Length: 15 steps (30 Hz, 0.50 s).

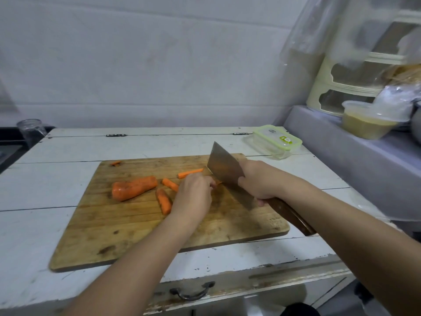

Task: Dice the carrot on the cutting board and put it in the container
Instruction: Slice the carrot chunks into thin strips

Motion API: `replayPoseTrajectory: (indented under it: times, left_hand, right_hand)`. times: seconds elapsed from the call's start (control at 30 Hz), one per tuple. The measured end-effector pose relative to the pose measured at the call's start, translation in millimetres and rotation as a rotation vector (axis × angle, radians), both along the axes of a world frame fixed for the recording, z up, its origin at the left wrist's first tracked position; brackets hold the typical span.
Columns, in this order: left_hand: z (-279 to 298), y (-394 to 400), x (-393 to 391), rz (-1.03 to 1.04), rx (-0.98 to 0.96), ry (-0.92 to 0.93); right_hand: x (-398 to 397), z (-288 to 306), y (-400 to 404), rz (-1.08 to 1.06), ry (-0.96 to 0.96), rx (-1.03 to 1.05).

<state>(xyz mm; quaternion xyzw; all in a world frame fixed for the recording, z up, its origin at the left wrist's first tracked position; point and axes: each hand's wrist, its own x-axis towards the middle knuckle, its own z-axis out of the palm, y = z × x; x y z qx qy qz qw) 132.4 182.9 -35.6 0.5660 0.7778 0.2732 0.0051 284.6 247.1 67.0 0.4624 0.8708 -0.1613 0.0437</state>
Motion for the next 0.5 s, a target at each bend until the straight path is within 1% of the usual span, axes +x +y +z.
replayPoseTrajectory:
  times: [0.17, 0.33, 0.5]
  left_hand:
    - [-2.1, 1.0, -1.8, 0.0, 0.023, -0.015]
    - [-1.4, 3.0, -4.0, -0.027, 0.033, -0.058]
    - [-0.1, 0.6, -1.9, -0.027, 0.015, -0.021]
  right_hand:
    - [18.7, 9.5, -4.2, 0.003, 0.045, 0.016]
    - [26.5, 10.1, -25.4, 0.038, -0.044, 0.008]
    - [4.5, 3.7, -14.7, 0.02, -0.1, 0.055]
